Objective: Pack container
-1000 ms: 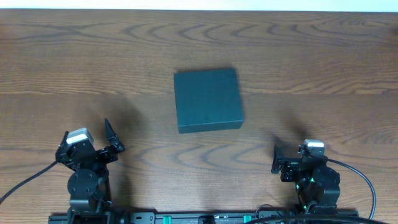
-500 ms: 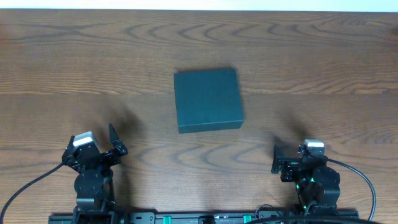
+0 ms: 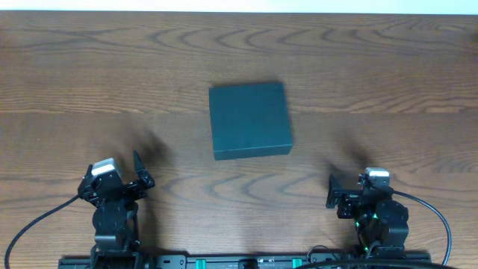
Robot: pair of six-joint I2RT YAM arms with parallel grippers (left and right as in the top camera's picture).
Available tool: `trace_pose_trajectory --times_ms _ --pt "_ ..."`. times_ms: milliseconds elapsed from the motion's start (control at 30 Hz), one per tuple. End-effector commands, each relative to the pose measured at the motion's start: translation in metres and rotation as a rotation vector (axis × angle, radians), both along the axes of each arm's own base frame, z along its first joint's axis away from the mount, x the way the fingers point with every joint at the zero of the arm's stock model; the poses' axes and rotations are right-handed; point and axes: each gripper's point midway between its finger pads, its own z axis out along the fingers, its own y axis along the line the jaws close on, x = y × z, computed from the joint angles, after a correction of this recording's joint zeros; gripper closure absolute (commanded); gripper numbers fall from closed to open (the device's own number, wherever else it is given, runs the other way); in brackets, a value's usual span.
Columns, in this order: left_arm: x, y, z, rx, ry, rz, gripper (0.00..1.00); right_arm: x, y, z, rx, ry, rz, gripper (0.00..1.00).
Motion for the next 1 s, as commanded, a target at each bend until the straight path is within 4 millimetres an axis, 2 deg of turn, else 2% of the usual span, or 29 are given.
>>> trace_pose_trajectory --times_ms 0,100,967 --pt "-0.0004 0.0014 -0.0085 -0.008 0.01 0.009 0.02 0.0003 -0.004 -0.0025 0.005 -0.002 -0.027 0.01" --pt "-0.0003 0.0014 -0.0176 -0.008 0.025 0.009 0.02 0.0004 -0.004 -0.0024 0.005 -0.003 -0.027 0.01" --pt "0.0014 -0.0055 -0.0184 -0.017 0.027 -0.032 0.01 0.0003 -0.004 -0.0025 0.005 -0.002 -0.027 0.01"
